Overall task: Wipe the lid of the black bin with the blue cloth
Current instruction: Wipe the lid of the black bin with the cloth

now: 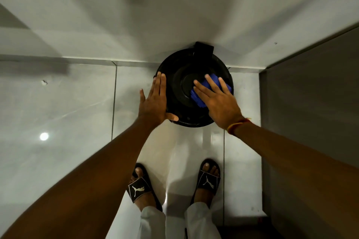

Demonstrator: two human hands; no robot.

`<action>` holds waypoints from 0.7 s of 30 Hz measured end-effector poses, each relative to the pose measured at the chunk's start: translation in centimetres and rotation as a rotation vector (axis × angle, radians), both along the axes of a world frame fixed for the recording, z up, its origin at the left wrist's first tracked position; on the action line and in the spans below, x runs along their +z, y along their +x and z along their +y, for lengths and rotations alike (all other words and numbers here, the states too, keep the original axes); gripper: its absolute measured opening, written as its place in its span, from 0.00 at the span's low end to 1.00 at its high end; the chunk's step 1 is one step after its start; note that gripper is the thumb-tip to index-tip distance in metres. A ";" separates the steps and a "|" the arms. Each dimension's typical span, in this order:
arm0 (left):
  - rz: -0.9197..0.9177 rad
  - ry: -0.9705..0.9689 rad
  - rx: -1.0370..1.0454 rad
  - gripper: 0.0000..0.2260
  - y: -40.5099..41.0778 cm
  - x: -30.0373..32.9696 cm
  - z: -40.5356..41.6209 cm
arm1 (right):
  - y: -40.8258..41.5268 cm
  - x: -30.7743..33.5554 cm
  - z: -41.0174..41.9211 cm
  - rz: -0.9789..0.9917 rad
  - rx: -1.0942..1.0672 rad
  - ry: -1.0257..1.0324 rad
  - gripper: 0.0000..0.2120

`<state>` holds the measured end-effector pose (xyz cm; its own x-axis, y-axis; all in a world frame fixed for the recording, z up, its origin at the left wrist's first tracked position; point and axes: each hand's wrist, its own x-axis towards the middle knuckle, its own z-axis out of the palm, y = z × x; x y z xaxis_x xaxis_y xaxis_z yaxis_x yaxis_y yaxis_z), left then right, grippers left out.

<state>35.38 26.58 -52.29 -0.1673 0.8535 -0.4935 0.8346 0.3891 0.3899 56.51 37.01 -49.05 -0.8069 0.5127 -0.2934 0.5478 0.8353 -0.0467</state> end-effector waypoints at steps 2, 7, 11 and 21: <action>0.021 0.012 0.004 0.69 0.1 -0.1 0.1 | -2.4 -0.2 0.0 0.039 -0.083 -0.030 0.33; 0.039 0.029 0.012 0.68 0.0 -0.8 0.1 | -5.8 -1.7 -1.7 0.078 -0.208 -0.033 0.36; 0.026 0.027 0.028 0.69 -0.1 -0.6 -0.2 | -1.7 -2.0 -4.0 0.088 0.004 -0.042 0.36; -0.053 -0.062 0.328 0.36 3.8 7.2 -0.2 | 5.0 8.1 -3.5 0.059 -0.537 -0.278 0.34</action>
<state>39.16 26.42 -45.11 -0.4009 0.7265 -0.5582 0.6402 0.6579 0.3966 61.56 33.53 -40.92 -0.4754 0.7631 -0.4378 0.8792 0.3947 -0.2667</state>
